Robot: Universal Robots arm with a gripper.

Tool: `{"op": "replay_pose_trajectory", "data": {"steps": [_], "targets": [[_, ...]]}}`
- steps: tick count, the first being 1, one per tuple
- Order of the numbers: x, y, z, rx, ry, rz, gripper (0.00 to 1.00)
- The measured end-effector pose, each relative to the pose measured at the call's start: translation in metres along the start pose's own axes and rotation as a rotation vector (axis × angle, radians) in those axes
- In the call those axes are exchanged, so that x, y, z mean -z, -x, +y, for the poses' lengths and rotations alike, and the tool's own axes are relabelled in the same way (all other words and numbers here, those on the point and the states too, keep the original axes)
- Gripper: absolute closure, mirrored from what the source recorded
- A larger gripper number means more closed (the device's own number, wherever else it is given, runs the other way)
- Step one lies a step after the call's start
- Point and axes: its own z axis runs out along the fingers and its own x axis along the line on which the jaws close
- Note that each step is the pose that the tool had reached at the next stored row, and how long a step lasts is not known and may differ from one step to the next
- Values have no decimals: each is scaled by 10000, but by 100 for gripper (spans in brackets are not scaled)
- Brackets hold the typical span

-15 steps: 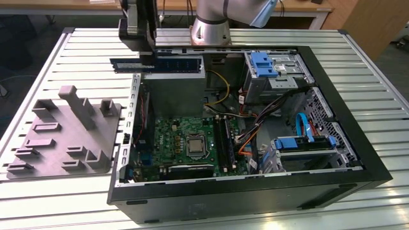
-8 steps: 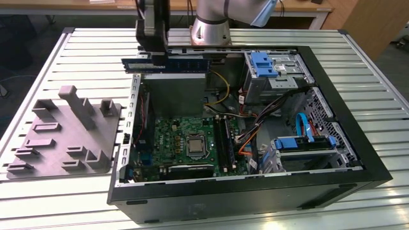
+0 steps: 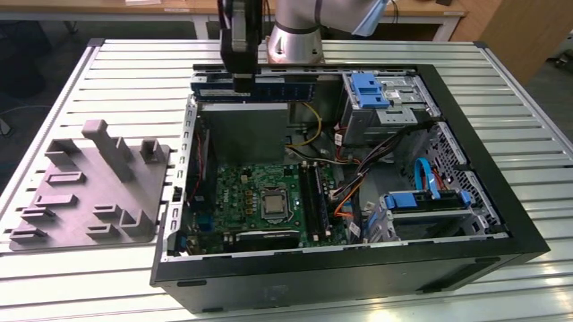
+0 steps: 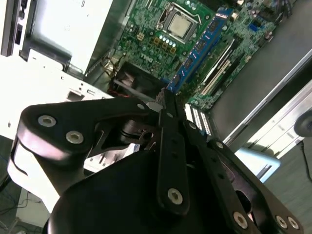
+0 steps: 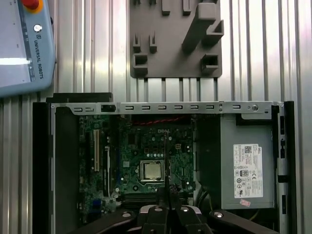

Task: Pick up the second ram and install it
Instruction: 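Pick up the second ram and move it above second insertion slot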

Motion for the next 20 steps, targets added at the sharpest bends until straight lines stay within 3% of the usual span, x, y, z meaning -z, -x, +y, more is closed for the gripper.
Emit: {"op": "replay_pose_trajectory", "data": {"steps": [14, 20], "targets": [[5, 10, -366, 0, 1, 0, 88], [5, 11, -387, -1, 1, 0, 88]]}}
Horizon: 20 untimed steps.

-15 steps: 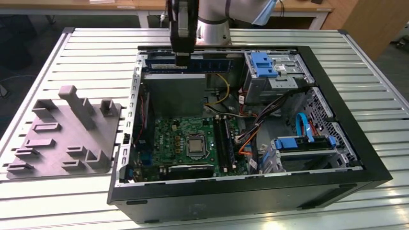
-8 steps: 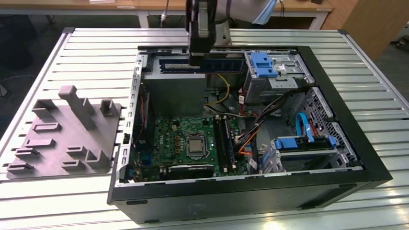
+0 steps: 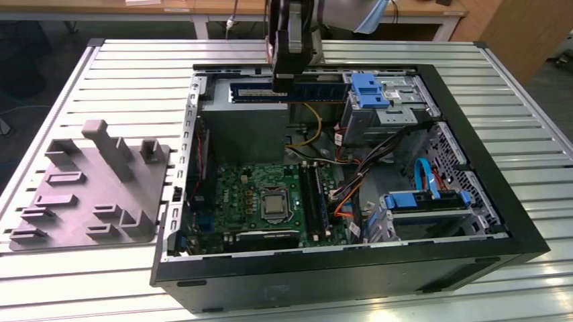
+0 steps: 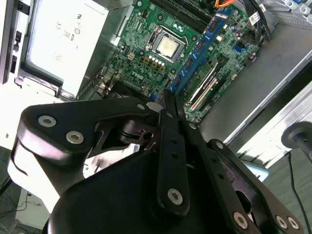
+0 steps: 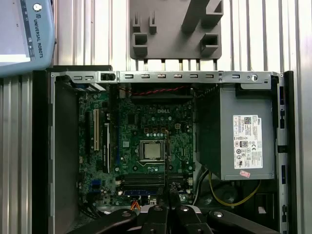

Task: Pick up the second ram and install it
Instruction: 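Pick up the second ram and move it above second insertion slot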

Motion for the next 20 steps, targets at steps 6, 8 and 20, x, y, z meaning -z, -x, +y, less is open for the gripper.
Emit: {"op": "replay_pose_trajectory", "data": {"steps": [6, 8, 20], "targets": [[-63, -3, -5, 1, -1, -15, 88], [-97, -5, -6, 0, 0, -15, 88], [-316, -14, -14, 1, -5, -17, 88]]}}
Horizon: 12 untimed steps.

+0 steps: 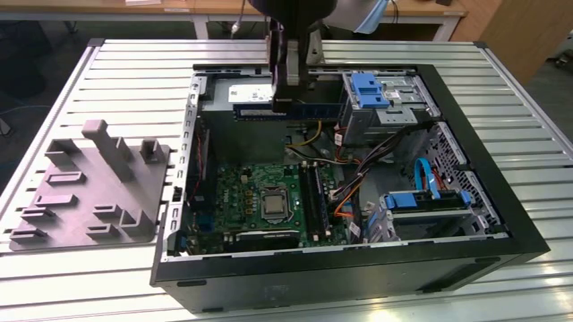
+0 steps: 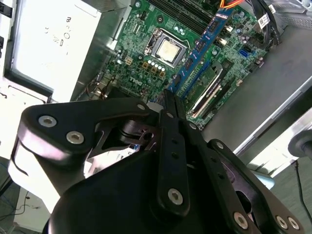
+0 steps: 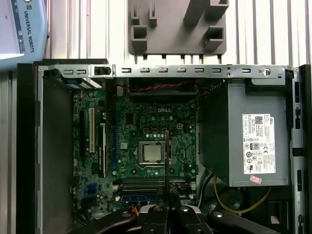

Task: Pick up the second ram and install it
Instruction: 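Pick up the second ram and move it above second insertion slot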

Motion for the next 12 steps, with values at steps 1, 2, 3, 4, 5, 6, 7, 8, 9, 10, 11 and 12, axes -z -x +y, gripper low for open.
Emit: {"op": "replay_pose_trajectory", "data": {"steps": [1, 2, 3, 4, 5, 6, 7, 8, 9, 10, 11, 12], "targets": [[-18, -1, -1, 1, -2, -1, 88], [-36, -1, -1, 1, -4, -3, 88], [-54, -2, -2, 0, -6, -3, 88], [-73, -3, -2, 0, -7, -4, 88], [-91, -4, -3, 0, -9, -5, 88], [-110, -5, -4, 1, -12, -6, 88], [-127, -6, -4, 1, -13, -7, 88], [-145, -6, -5, 1, -15, -7, 88], [-163, -7, -5, 1, -17, -9, 88], [-181, -8, -6, 1, -20, -10, 88], [-198, -9, -7, 1, -22, -12, 88], [-215, -9, -7, 2, -24, -14, 88]]}}
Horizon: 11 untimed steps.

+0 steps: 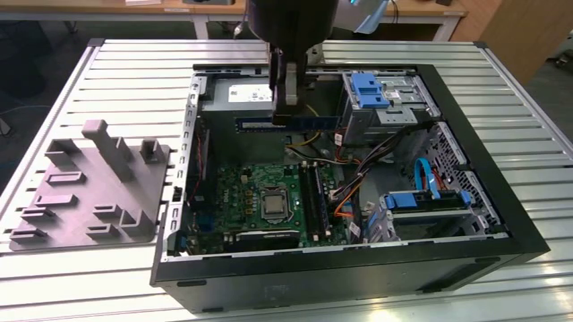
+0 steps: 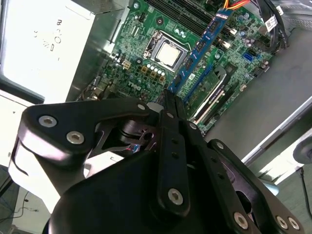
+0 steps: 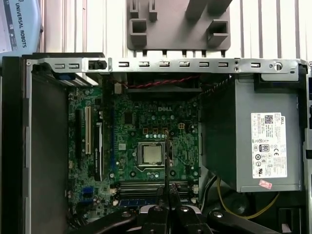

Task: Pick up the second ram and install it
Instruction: 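Pick up the second ram and move it above second insertion slot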

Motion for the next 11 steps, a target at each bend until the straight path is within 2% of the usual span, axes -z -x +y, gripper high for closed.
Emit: {"op": "replay_pose_trajectory", "data": {"steps": [6, 11], "targets": [[-95, -4, -3, 0, -3, -13, 88], [-144, -6, -5, 0, -3, -12, 88]]}}
